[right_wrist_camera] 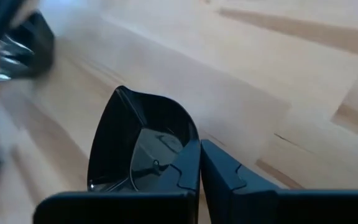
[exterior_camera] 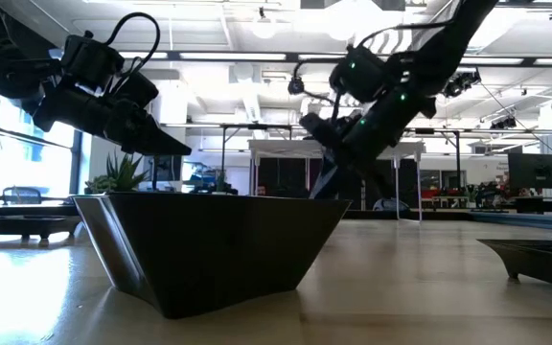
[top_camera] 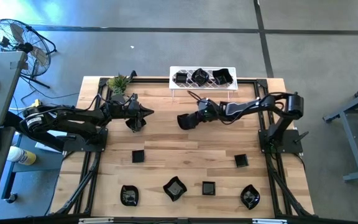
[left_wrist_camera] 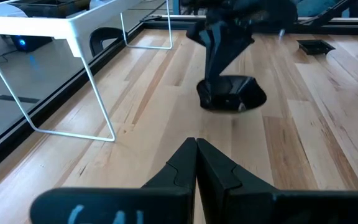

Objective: Pick & Place Mini shaped plates
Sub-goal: Stack the leaf shaped plate on top of the leaf shaped plate on the shelf

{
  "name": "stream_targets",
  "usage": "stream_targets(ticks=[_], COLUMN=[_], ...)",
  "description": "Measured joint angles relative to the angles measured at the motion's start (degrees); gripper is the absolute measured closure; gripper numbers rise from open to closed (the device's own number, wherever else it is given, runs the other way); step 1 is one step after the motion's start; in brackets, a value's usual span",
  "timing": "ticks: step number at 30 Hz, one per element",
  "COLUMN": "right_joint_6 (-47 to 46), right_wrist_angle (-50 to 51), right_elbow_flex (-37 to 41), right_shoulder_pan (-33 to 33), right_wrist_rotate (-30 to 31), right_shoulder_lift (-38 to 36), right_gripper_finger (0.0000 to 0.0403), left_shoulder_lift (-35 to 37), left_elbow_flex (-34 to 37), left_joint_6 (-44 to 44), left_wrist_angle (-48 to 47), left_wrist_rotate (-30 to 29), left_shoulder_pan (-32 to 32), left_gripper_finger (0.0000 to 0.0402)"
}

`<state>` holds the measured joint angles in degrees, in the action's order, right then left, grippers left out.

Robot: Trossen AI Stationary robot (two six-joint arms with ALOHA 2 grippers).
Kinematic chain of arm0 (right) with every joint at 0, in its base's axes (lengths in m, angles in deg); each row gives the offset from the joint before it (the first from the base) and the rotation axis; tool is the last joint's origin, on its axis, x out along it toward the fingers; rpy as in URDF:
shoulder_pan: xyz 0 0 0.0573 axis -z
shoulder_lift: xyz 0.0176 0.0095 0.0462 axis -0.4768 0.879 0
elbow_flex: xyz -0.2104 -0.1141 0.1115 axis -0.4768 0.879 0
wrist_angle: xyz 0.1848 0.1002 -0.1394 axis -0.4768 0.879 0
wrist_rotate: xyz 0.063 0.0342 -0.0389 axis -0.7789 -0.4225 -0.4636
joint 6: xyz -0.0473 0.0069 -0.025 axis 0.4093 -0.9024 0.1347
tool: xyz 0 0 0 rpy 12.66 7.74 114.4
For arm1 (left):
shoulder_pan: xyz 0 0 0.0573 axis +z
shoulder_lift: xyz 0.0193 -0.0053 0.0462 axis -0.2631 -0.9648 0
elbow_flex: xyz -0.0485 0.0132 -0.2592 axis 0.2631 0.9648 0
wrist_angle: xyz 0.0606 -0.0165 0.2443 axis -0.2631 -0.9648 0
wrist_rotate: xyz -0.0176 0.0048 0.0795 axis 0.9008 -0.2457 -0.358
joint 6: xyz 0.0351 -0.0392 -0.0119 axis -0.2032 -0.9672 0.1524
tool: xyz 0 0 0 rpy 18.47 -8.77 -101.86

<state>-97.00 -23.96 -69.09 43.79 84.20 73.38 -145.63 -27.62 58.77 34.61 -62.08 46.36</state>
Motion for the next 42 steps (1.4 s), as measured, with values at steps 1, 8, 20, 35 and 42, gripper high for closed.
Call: stream_targets(ticks=[1, 8, 20, 35, 42], right_joint_6=[-0.1, -3.4, -8.1, -15.6, -19.1], right_wrist_angle=[0.0, 0.0, 16.3, 28.7, 29.6], right_elbow_flex=[0.0, 0.0, -8.6, -21.9, -21.9], right_shoulder_pan=[0.0, -1.2, 5.6, 16.8, 17.0], right_wrist_rotate=[0.1, 3.3, 18.6, 16.6, 20.2], right_shoulder_lift=[-0.7, -7.8, -22.5, -14.4, -13.1], right_gripper_finger=[0.04, 0.04, 0.0394, 0.0394, 0.0394], left_shoulder_lift=[0.0, 0.0, 0.0, 0.0, 0.0], left_elbow_flex=[0.0, 0.0, 0.0, 0.0, 0.0], left_joint_6=[0.0, 0.0, 0.0, 0.1, 0.2], left_wrist_angle=[0.0, 0.0, 0.0, -1.1, -1.5], left_wrist_rotate=[0.0, 0.0, 0.0, 0.1, 0.0], left_shoulder_pan=[0.0, 0.0, 0.0, 0.0, 0.0], left_gripper_finger=[0.0397, 0.0397, 0.0397, 0.0397, 0.0397])
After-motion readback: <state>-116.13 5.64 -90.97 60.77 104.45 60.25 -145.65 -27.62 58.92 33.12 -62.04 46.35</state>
